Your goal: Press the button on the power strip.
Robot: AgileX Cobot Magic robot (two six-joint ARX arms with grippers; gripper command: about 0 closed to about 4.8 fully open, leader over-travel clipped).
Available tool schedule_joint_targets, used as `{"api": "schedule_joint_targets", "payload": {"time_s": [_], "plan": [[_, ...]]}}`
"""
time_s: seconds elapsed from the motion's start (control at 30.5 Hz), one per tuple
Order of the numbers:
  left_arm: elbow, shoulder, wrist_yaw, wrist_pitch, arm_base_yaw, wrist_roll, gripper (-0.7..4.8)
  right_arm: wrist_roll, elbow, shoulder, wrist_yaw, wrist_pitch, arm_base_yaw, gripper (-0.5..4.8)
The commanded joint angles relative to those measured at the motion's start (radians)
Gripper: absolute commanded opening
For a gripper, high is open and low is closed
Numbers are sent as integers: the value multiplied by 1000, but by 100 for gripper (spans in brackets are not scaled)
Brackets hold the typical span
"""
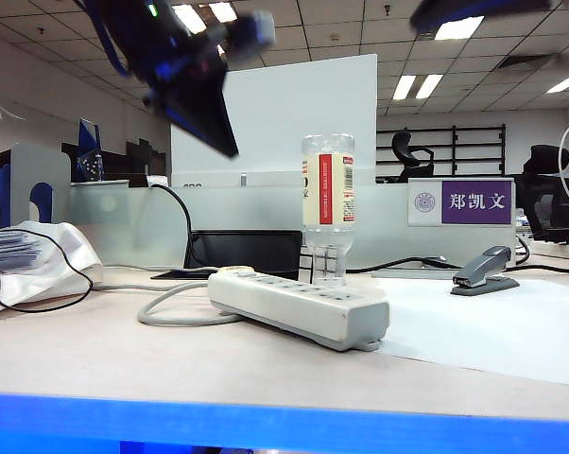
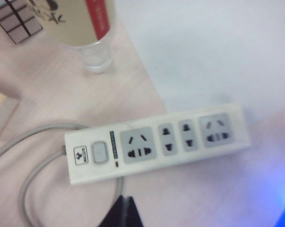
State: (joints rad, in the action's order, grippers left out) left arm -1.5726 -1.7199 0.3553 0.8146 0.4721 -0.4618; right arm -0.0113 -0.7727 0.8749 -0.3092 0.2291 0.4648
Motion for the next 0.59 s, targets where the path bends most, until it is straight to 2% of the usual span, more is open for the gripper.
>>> {"api": "schedule_joint_targets", "payload": {"time_s": [0.03, 0.29, 0.46, 0.59], "plan": [[98, 127, -16, -64, 0, 30, -5, -26, -4, -74, 27, -33, -2, 3], [394, 463, -111, -193, 0, 84, -5, -42, -4, -282, 133, -32, -3, 3], [566, 685, -166, -339, 0, 212, -5, -43, -3, -402, 178, 11, -3, 3], [679, 847, -223, -405, 0, 243, -5, -48, -2, -483, 185, 80, -3, 3]]}}
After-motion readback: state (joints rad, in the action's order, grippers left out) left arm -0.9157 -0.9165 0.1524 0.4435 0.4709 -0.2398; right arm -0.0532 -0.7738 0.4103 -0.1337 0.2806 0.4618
